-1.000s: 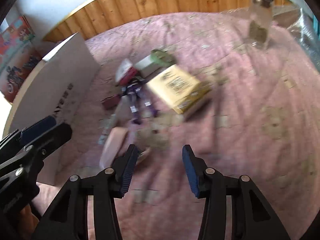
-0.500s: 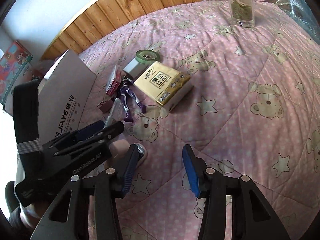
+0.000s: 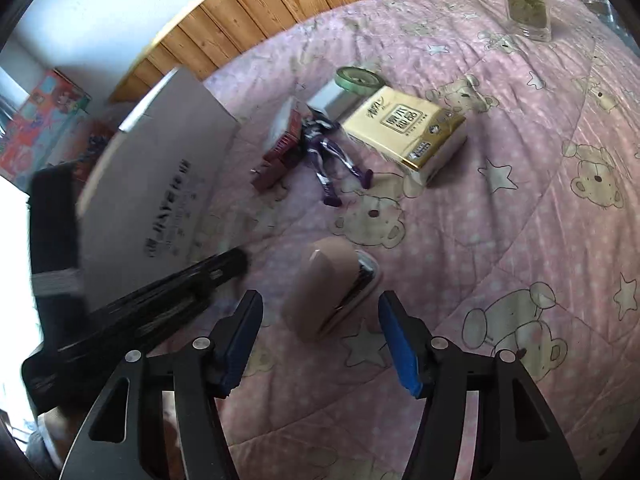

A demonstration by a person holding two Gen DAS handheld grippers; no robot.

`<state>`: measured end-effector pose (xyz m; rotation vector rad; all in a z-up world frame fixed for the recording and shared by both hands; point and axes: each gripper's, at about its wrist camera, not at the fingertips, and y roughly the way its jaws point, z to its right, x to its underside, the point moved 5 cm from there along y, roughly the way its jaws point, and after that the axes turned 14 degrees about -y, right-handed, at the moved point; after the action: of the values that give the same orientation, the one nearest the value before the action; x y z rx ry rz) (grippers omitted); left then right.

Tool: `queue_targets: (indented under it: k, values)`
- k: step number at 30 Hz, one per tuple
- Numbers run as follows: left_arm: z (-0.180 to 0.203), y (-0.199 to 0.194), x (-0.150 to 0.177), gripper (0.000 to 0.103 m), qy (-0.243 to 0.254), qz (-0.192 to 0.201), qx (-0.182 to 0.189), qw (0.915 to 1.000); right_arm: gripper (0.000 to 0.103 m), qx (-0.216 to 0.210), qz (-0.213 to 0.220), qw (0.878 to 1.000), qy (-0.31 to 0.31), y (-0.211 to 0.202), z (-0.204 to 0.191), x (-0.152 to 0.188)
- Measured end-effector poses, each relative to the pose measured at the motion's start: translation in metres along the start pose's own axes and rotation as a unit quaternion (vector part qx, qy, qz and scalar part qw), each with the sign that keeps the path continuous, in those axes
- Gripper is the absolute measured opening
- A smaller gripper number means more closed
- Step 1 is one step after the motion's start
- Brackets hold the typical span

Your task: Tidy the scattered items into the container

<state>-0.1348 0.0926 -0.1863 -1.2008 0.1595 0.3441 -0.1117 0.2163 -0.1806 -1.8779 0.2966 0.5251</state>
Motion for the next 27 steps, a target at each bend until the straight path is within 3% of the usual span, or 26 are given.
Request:
queue_targets:
  k: [4,8,13,16,20,27]
  values:
    - [-0.002,-0.002,0.008,0.013,0.004,0.011,0.001,0.9999,0.059,0.027,-0.003,0.998,-0.050,0.009,-0.011,-0.004]
    - [0.003,-0.001,0.010,0.013,0.021,0.037,-0.010,0.9990,0.033,0.068,-0.020,0.995,-0.075,0.012,-0.012,-0.002]
    - [0.012,-0.001,0.009,0.011,0.062,0.055,-0.029,0.9961,0.031,0.057,0.008,0.995,-0.079,0.019,-0.014,-0.006]
    - [0.012,-0.005,0.009,0.011,0.060,0.054,-0.019,0.9966,0.026,0.045,0.010,0.997,-0.066,0.017,-0.010,-0.007]
    - [0.016,-0.019,0.014,0.011,0.063,0.062,-0.003,0.9960,0.026,0.028,0.013,0.999,-0.037,0.012,-0.003,-0.006]
    - [0.024,-0.047,0.018,0.011,0.057,0.072,0.031,0.9953,0.026,0.019,0.031,0.998,-0.041,-0.010,-0.011,-0.001]
